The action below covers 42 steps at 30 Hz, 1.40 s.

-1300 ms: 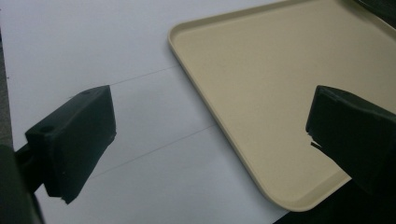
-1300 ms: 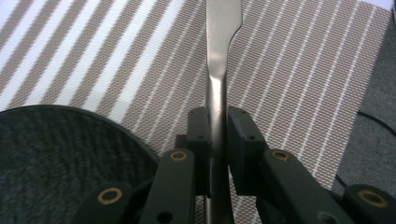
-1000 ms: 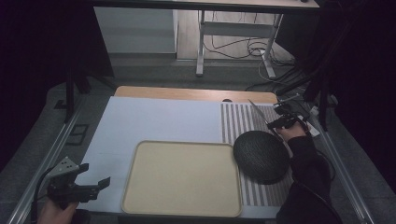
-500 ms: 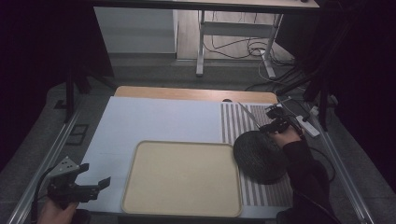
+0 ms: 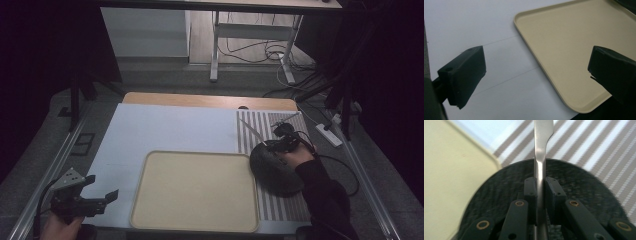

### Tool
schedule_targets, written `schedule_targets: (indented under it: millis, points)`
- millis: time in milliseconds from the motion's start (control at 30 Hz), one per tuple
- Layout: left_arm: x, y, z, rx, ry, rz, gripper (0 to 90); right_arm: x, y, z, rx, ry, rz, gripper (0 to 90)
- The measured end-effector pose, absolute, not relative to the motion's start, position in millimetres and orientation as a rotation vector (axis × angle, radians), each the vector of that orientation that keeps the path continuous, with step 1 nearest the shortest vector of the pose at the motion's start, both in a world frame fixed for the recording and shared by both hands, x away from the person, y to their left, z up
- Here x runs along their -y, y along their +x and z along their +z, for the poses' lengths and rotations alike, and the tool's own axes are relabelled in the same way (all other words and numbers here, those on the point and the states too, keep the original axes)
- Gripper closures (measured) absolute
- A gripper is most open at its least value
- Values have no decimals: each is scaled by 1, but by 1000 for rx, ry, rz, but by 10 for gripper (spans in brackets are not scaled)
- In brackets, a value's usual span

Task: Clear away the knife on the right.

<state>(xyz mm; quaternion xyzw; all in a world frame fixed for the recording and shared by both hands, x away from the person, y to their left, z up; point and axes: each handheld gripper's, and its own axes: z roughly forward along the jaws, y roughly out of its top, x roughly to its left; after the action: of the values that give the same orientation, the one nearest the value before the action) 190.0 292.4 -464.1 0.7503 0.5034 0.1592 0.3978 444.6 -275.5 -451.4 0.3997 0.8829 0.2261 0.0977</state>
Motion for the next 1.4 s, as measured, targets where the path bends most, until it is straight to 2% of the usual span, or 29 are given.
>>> schedule_targets:
  millis: [900,1400]
  points:
    - [-293,191,-464,-1268,1903,394,25,214,370,-461,-2794,962,682,804]
    - [-293,190,-464,-1268,1900,394,25,170,328,-478,-2920,816,620,804]
